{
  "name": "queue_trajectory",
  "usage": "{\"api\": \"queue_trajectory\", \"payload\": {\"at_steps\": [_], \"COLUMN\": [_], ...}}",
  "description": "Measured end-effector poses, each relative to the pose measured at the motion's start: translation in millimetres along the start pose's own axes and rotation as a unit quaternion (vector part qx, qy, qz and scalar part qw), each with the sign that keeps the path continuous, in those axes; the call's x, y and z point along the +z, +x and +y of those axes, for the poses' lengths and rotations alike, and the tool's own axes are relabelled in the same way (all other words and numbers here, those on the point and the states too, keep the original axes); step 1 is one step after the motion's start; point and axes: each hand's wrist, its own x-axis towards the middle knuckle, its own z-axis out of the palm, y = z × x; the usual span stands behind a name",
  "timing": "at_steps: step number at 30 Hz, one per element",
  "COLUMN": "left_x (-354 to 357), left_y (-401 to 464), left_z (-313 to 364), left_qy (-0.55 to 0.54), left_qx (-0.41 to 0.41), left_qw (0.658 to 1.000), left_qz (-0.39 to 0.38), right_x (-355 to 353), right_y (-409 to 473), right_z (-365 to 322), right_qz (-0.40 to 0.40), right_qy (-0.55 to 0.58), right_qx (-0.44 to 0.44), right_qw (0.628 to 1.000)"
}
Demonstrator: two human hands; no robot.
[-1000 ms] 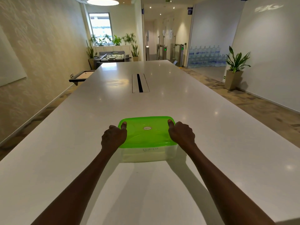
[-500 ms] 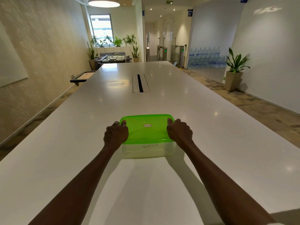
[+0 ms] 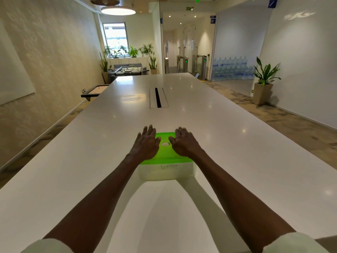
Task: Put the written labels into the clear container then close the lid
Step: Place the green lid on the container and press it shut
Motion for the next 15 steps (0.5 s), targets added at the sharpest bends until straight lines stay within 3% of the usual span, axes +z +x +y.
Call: {"api": "queue_trajectory", "payload": {"at_steps": [6,15], "left_x": [10,19], "left_y": [3,10], "left_z": [-11,-15], "left_qy": [0.027,0.054], "left_qx": [-0.002,0.003], "left_qw": [0.995,0.993], "left_qz": [-0.091,-0.105], "right_x": [8,15], "right_y": [2,8], "right_z": [1,6], "right_qz": [-0.042,-0.059], "right_qy": [-0.021,-0.034], "right_qx": [-0.005,-0.005], "right_qw": [0.999,0.998]}}
